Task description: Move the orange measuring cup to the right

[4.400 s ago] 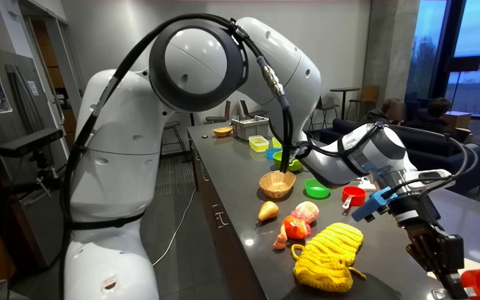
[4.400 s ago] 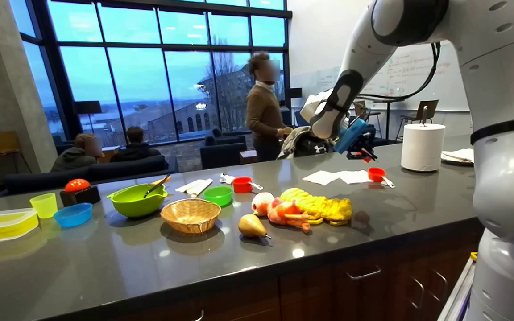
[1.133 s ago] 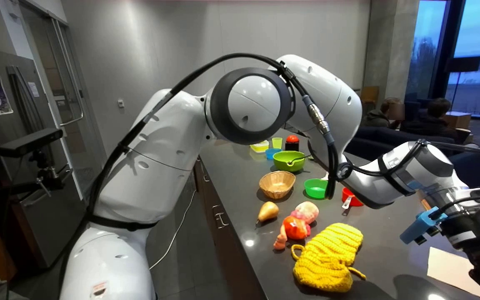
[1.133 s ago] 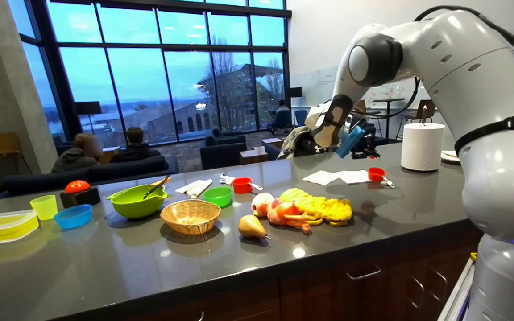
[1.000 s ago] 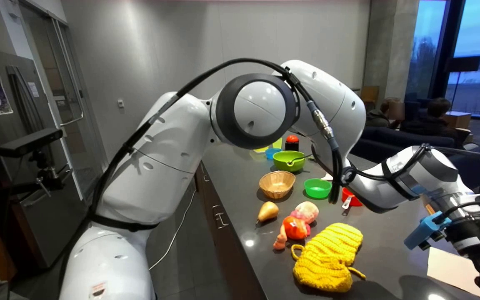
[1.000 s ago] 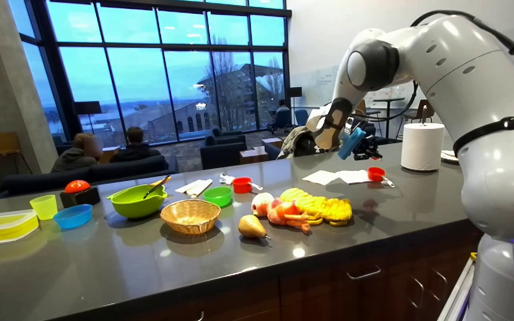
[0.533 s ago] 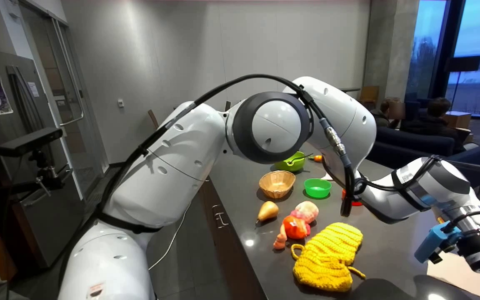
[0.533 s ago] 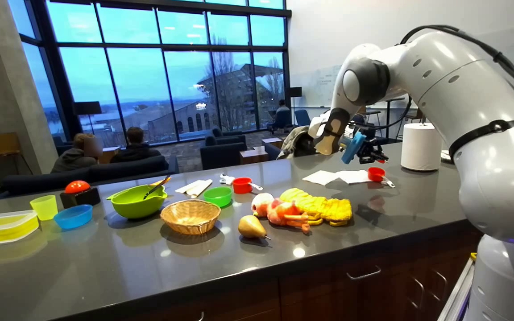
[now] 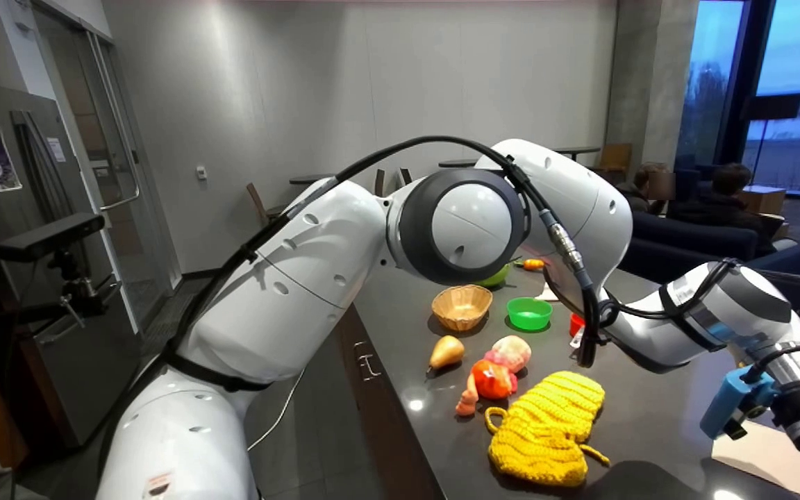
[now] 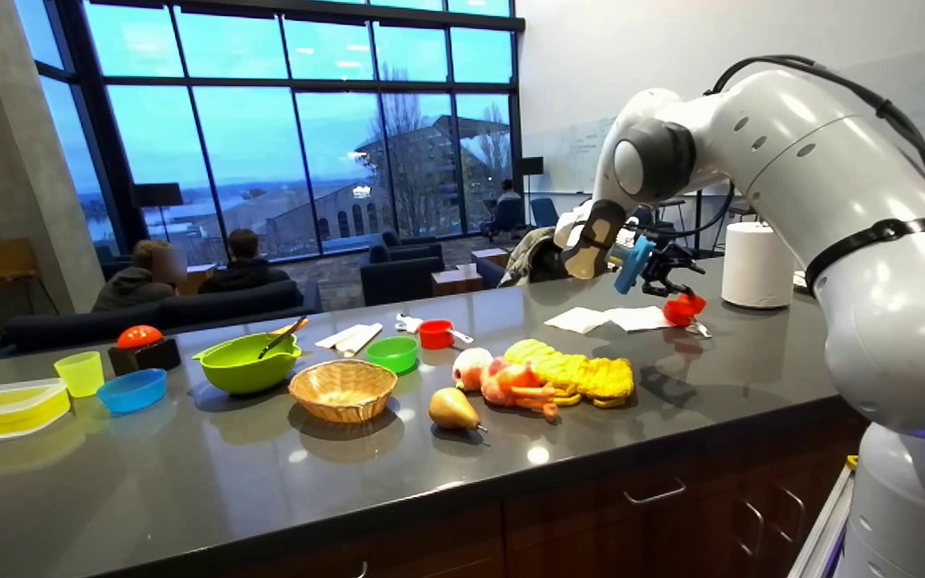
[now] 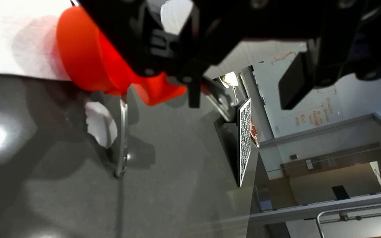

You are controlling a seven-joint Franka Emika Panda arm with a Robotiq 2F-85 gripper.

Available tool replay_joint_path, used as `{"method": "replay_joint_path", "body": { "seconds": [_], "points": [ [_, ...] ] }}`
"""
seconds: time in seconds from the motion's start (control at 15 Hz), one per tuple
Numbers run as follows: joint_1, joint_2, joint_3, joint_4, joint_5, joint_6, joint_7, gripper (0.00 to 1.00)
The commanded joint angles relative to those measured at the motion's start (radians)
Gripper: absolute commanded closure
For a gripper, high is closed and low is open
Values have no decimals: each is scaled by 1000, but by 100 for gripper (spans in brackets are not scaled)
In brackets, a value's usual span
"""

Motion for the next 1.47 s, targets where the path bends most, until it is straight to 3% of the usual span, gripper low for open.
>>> {"method": "replay_joint_path", "body": {
  "seconds": [0.0,0.13,1.4],
  "points": [
    [-12,25,-3,54,17,-29,-33,5],
    [-17,21,4,55,20,-13,-46,0],
    [20,-48,38,27,41,182,-100,0]
  ]
}}
